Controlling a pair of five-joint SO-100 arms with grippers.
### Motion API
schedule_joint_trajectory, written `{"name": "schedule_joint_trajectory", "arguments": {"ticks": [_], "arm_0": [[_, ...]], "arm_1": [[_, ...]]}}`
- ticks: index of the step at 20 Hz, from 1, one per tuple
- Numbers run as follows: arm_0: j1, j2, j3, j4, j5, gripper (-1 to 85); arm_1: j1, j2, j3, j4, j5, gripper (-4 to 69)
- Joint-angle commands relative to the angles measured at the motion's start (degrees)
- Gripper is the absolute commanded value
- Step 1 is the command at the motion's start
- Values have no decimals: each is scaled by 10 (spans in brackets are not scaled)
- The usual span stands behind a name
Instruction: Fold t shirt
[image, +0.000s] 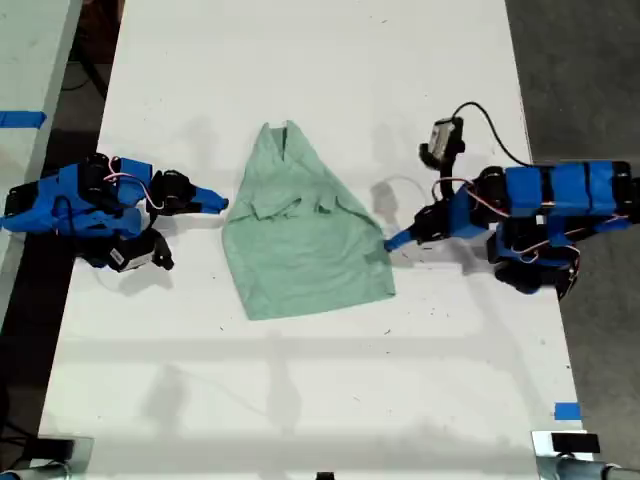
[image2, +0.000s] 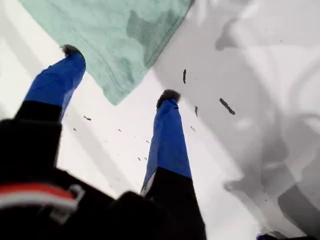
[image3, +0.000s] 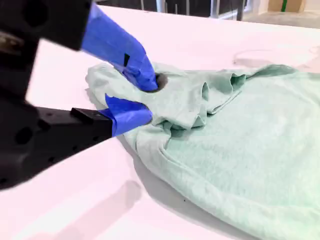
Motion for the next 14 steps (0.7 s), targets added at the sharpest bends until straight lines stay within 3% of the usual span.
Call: {"name": "schedule_joint_trajectory", "arguments": {"ticks": [1, 5, 11, 14], "arm_0": [[-8, 3, 25, 0, 1, 43], [-5, 2, 25, 0, 1, 35], [-5, 1, 25, 0, 1, 30], [-5, 1, 25, 0, 2, 27]], "arm_1": [[1, -232, -161, -14, -1, 296], [16, -394, -247, -19, -25, 256], [7, -467, -272, -43, -34, 17], [4, -459, -281, 0, -14, 16]]}}
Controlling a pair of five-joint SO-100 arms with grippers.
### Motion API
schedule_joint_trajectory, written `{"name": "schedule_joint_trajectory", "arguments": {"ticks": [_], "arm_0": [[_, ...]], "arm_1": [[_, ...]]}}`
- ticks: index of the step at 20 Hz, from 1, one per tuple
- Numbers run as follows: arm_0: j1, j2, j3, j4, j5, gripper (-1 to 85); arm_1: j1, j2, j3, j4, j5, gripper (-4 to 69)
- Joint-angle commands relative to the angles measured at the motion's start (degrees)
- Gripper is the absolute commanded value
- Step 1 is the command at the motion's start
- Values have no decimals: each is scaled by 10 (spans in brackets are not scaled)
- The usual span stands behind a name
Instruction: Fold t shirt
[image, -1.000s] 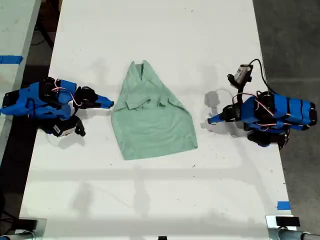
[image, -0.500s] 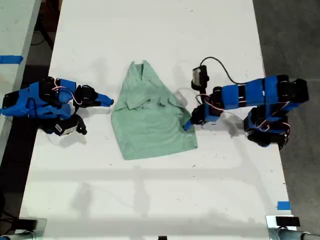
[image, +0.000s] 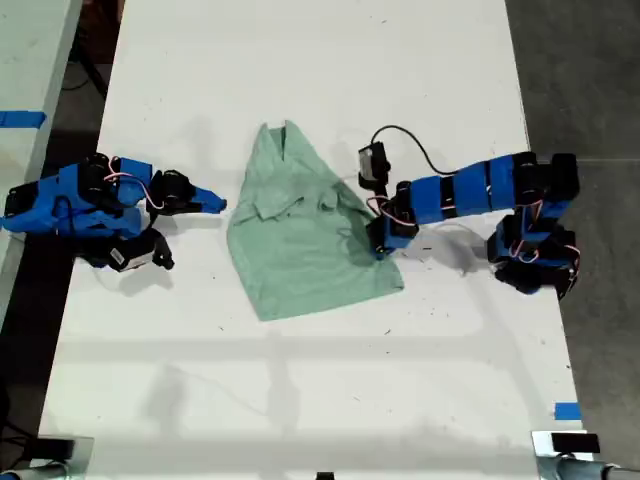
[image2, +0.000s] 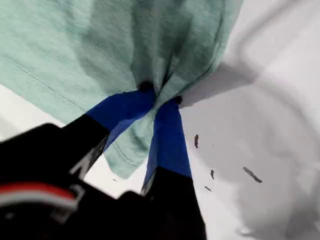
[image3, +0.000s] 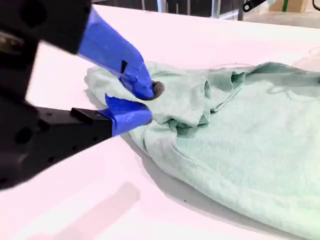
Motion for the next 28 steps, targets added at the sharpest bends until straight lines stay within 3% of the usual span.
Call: {"name": "schedule_joint_trajectory", "arguments": {"ticks": [1, 4, 8, 11, 19, 20, 23, 24, 28], "arm_0": [[-4, 1, 25, 0, 2, 26], [-5, 1, 25, 0, 2, 26], [-7, 1, 25, 0, 2, 25], [-9, 1, 25, 0, 2, 24], [-9, 1, 25, 0, 2, 22], [-9, 1, 25, 0, 2, 22], [-9, 1, 25, 0, 3, 22], [-8, 1, 25, 0, 3, 22], [-10, 1, 25, 0, 4, 22]], "arm_1": [[-6, 15, -19, 71, 25, 16], [-1, 71, -50, 150, 50, 5], [4, 113, -149, 192, 18, 2], [-26, 85, -246, 171, -8, 2], [-98, -77, -379, 27, -62, 6], [-102, -103, -397, 27, -66, 25], [-102, -120, -412, 40, -69, 201], [-98, -104, -412, 53, -67, 228], [-86, 1, -375, 106, -55, 244]]}}
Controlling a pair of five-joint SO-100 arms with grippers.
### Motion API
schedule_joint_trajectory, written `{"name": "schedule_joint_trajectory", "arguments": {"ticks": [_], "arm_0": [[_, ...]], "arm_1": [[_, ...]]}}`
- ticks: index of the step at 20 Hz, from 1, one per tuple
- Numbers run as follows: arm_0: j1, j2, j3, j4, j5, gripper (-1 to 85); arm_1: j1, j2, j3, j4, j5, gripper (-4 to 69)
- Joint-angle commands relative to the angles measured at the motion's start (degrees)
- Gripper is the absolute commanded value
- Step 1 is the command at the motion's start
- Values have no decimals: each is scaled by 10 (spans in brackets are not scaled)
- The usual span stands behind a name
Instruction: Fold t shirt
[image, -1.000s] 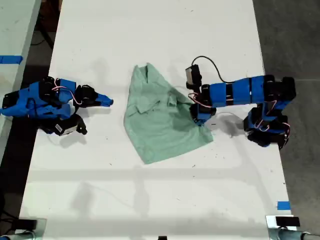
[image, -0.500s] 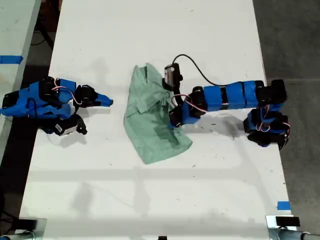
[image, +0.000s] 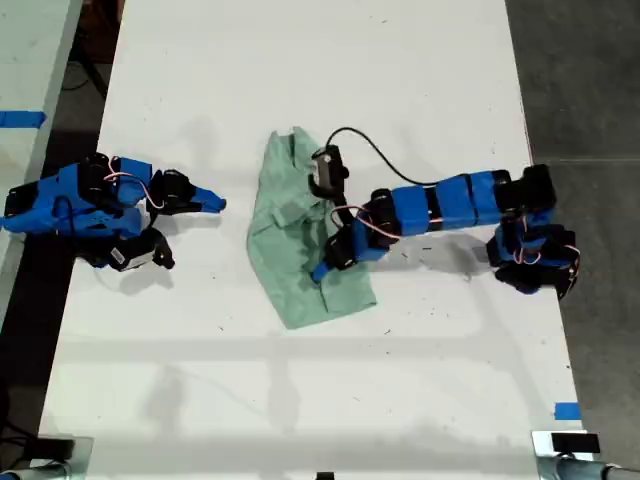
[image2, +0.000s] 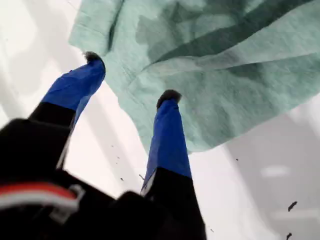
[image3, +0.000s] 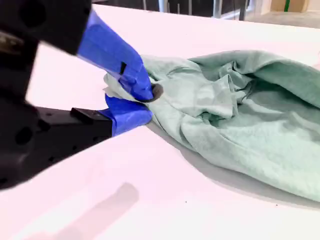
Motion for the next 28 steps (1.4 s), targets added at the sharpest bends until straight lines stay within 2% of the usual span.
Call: {"name": "schedule_joint_trajectory", "arguments": {"ticks": [1, 4, 5, 7, 10, 13, 15, 17, 18, 19, 22, 26, 28], "arm_0": [[-6, 1, 25, 0, 4, 22], [-4, 1, 25, 1, 4, 21], [-4, 0, 25, 1, 4, 21], [-4, 0, 25, 1, 4, 20], [1, 0, 25, 1, -2, 22], [26, 0, 25, 1, -15, 68], [31, 0, 25, 1, -19, 68], [19, 0, 25, 1, -18, 73], [13, 0, 25, 1, -15, 78], [11, 0, 25, 1, -15, 79], [26, 0, 25, 1, -14, 84], [50, 0, 25, 1, -14, 85], [54, 0, 25, 1, -14, 85]], "arm_1": [[14, 109, 7, 35, 15, 244], [33, 196, 127, 60, 57, 214], [36, 246, 192, 48, 69, 178], [38, 377, 346, 4, 83, 157], [42, 589, 578, -47, 127, 140], [38, 835, 812, -77, 165, 122], [23, 1060, 953, -45, 180, 105], [14, 1235, 1049, 47, 201, 93], [12, 1222, 1070, 50, 191, 96], [12, 1224, 1106, 26, 178, 99], [44, 1225, 1114, 11, 71, 110], [12, 1225, 1114, 11, 106, 117], [7, 1225, 1114, 11, 98, 113]]}}
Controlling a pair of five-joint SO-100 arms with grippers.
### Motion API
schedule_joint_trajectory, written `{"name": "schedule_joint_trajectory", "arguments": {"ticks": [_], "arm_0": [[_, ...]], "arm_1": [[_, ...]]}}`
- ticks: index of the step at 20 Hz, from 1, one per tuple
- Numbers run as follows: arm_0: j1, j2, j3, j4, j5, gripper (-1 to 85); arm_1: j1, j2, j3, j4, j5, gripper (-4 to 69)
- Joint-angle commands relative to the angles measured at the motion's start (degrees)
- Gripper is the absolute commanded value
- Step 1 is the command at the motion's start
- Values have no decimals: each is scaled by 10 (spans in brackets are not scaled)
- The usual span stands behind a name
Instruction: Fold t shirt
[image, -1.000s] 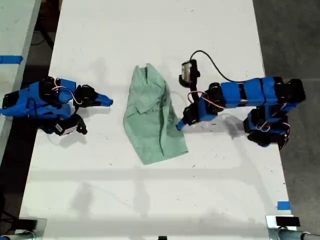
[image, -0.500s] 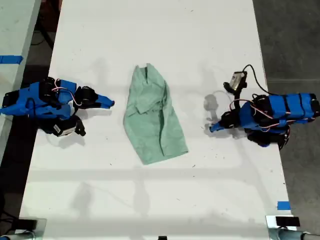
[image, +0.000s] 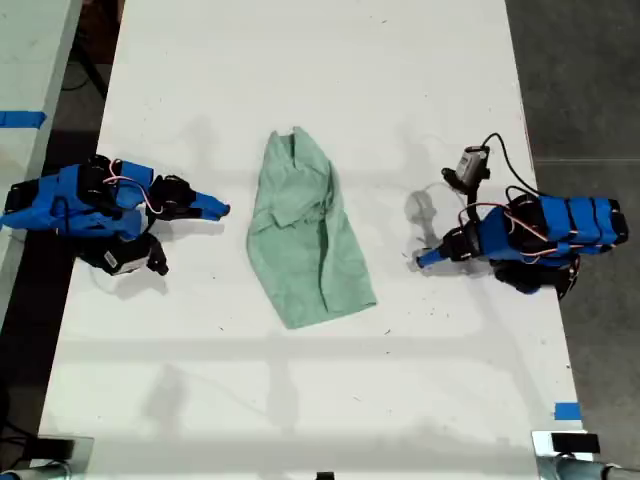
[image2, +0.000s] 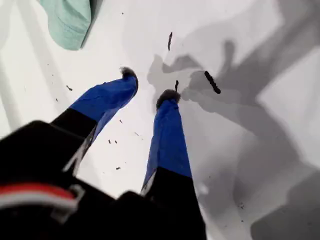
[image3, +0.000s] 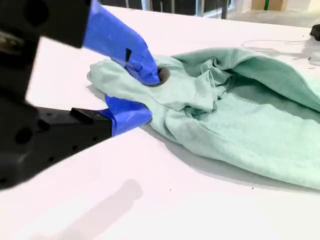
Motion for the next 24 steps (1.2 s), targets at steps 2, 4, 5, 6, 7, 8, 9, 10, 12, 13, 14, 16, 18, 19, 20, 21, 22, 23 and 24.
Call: {"name": "schedule_joint_trajectory", "arguments": {"ticks": [2, 4, 5, 6, 7, 8, 9, 10, 12, 13, 14, 16, 18, 19, 20, 21, 22, 23, 24], "arm_0": [[10, 0, 25, 1, -4, 86], [10, 0, 25, 1, -4, 87], [10, 0, 25, 1, -4, 87], [10, 0, 25, 1, -4, 88], [10, 0, 25, 1, -4, 88], [10, 0, 25, 1, -4, 88], [10, 0, 25, 1, -4, 88], [10, 0, 25, 1, -4, 88], [10, 0, 25, 1, -4, 90], [10, 0, 25, 1, -4, 90], [10, 0, 25, 1, -4, 90], [10, 0, 25, 1, -4, 90], [10, 0, 25, 1, -4, 90], [10, 0, 25, 1, -4, 90], [10, 0, 25, 1, -4, 90], [10, 0, 25, 1, -4, 90], [10, 0, 25, 1, -4, 90], [10, 0, 25, 1, -4, 90], [10, 0, 25, 1, -4, 90]], "arm_1": [[-1, 7, 31, -16, -46, 94], [4, 7, 31, -16, -96, 94], [4, 7, 31, -16, -145, 93], [4, 7, 31, -16, -151, 93], [4, 7, 31, -16, -170, 93], [4, 7, 31, -16, -189, 93], [4, 7, 31, -16, -223, 93], [5, 7, 31, -16, -271, 93], [6, 7, 31, -16, -272, 88], [6, 7, 31, -16, -272, 88], [6, 7, 31, -16, -272, 87], [6, 7, 31, -16, -272, 87], [6, 7, 31, -16, -272, 87], [6, 7, 31, -16, -272, 87], [6, 7, 31, -16, -272, 87], [6, 7, 31, -16, -272, 87], [6, 7, 31, -16, -272, 87], [6, 7, 31, -16, -272, 87], [6, 7, 31, -16, -272, 87]]}}
